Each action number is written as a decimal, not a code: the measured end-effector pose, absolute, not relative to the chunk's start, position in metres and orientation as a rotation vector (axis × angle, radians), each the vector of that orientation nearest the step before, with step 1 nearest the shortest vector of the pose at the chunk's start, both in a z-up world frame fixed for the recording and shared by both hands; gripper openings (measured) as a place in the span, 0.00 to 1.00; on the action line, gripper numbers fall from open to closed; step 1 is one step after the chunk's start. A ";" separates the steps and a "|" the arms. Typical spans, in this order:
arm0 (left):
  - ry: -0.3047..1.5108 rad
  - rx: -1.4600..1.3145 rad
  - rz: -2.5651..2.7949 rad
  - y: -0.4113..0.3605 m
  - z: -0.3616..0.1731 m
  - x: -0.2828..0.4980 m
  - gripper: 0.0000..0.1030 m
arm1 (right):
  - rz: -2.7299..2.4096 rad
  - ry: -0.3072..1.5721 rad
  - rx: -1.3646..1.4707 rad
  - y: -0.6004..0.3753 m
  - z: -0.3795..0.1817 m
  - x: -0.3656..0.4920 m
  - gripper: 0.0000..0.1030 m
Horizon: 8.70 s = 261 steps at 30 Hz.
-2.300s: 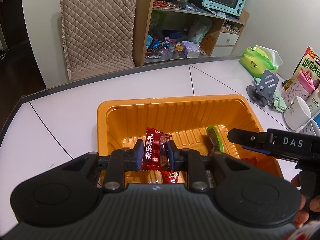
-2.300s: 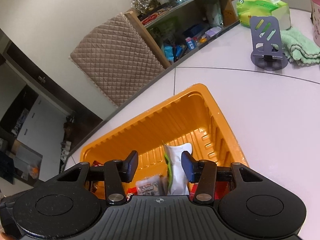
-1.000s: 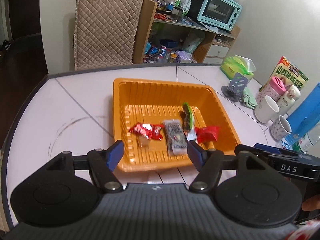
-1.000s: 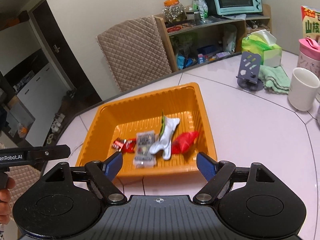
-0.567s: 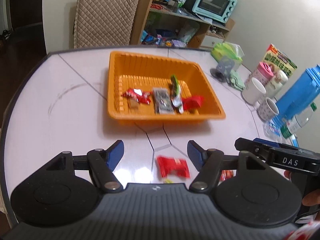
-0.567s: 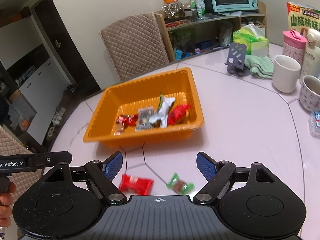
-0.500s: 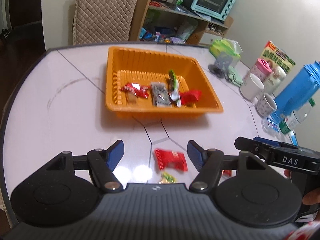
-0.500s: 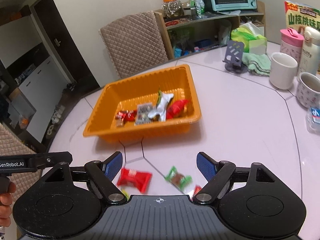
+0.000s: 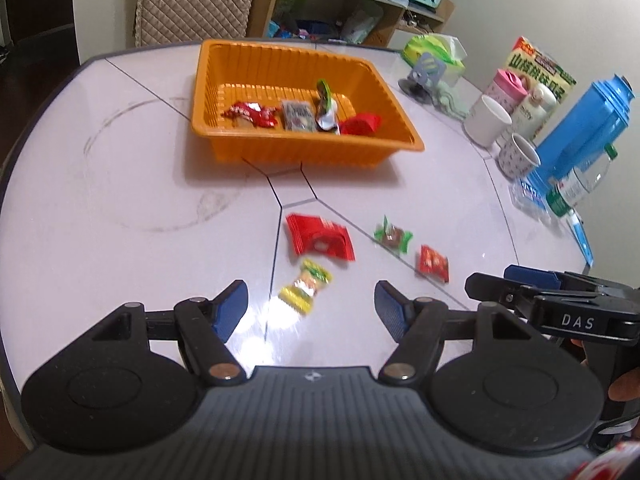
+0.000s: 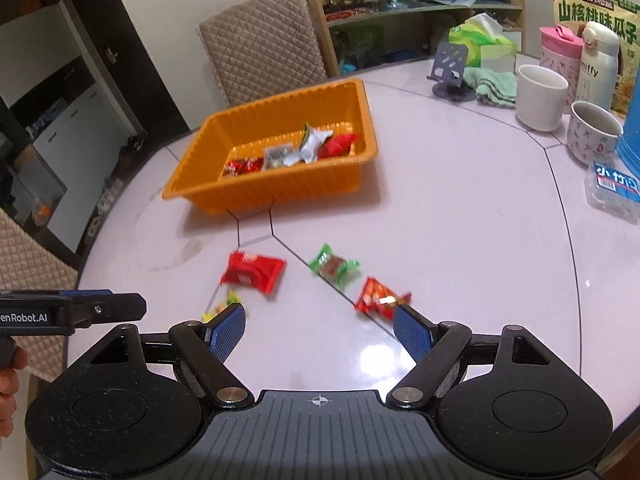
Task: Organize snacks
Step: 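Move both grippers back toward the remaining snacks on the table, then grasp the red-and-gold candy with the right gripper while the left grasps the yellow candy, then carry the red-and-gold candy and yellow candy over the orange tray with both grippers, then open both grippers to drop the candies into the tray, then move both open grippers back toward the red pack and green candy on the table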
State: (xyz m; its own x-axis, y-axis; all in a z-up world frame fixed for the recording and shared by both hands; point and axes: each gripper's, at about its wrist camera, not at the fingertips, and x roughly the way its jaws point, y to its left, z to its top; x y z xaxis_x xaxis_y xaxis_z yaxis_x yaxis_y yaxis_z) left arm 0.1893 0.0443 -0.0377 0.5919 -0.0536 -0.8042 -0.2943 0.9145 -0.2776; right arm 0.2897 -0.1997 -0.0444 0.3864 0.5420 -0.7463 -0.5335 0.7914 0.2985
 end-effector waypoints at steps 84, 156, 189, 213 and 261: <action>1.015 -0.216 0.049 0.037 -0.106 0.237 0.43 | 0.820 0.928 -0.255 -0.183 -0.127 0.329 0.22; 0.751 -0.231 0.149 0.118 -0.011 0.337 0.17 | 0.926 0.794 0.057 -0.073 -0.029 0.426 0.22; 0.838 -0.255 0.161 0.164 -0.056 0.451 0.18 | 0.845 0.869 0.136 -0.022 -0.067 0.518 0.22; 0.845 -0.288 0.193 0.180 -0.059 0.438 0.30 | 0.826 0.856 0.202 -0.018 -0.060 0.521 0.23; 0.851 -0.397 0.205 0.098 -0.022 0.264 0.58 | 0.695 0.878 0.163 -0.141 -0.030 0.367 0.75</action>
